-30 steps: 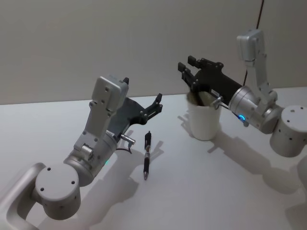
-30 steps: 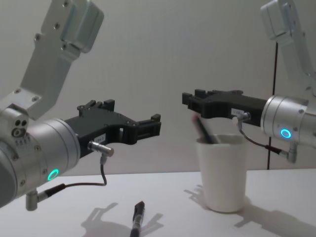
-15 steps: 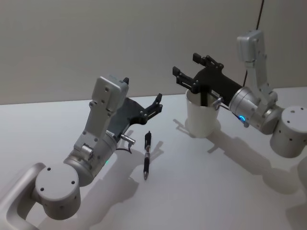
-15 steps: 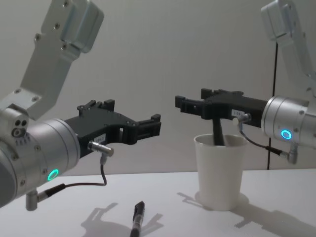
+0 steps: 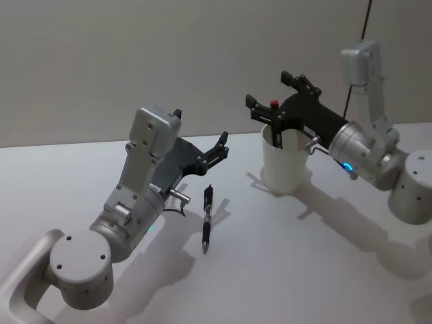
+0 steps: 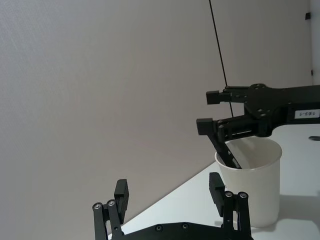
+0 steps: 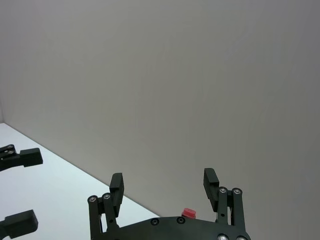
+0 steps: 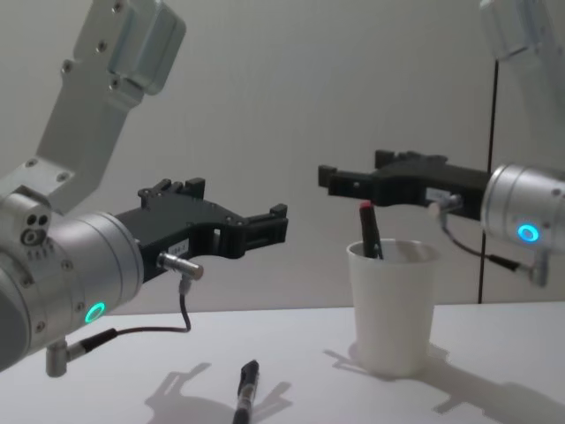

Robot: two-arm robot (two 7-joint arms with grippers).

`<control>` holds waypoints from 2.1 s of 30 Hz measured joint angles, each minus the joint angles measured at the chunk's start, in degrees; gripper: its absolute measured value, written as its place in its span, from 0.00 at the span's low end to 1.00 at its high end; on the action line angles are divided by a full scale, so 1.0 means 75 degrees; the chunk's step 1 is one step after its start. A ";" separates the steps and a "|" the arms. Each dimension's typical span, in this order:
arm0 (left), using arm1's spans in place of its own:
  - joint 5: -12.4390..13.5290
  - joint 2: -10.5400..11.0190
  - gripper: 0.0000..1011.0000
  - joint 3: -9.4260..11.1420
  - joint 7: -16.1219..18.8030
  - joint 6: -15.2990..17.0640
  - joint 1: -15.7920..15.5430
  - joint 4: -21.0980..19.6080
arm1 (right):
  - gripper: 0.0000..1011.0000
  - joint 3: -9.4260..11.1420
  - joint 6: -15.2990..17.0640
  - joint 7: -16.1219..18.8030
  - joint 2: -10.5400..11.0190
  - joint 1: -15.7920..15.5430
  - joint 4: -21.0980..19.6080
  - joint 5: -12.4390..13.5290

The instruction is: Place the pen into the pen holder.

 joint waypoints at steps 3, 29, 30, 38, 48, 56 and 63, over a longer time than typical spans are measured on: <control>0.0000 0.0000 0.99 0.0000 0.0000 0.0000 0.0000 0.0000 | 0.99 0.0046 0.0189 -0.0141 0.0156 -0.0221 -0.0447 0.0056; 0.0000 0.0000 0.99 0.0001 -0.0001 -0.0001 0.0000 0.0000 | 0.99 0.0442 0.1064 -0.1500 0.1219 -0.1991 -0.3156 0.0409; 0.0000 0.0000 0.99 0.0000 -0.0001 0.0000 0.0000 0.0000 | 0.99 0.0458 0.1055 -0.1531 0.1218 -0.2040 -0.3183 0.0404; 0.0000 0.0000 0.99 0.0000 0.0000 0.0000 0.0000 0.0000 | 0.99 0.0634 0.0972 -0.1879 0.1201 -0.2594 -0.3480 0.0336; 0.0000 0.0000 0.99 0.0000 0.0001 0.0000 0.0000 0.0001 | 0.99 0.0866 0.0872 -0.2344 0.1179 -0.3346 -0.3888 0.0245; 0.0000 0.0000 0.99 0.0000 0.0001 0.0000 0.0000 0.0001 | 0.99 0.1040 0.0796 -0.2704 0.1162 -0.3925 -0.4199 0.0182; 0.0000 -0.0001 0.99 0.0000 0.0001 0.0000 0.0000 0.0001 | 0.99 0.1109 0.0770 -0.2846 0.1155 -0.4155 -0.4317 0.0157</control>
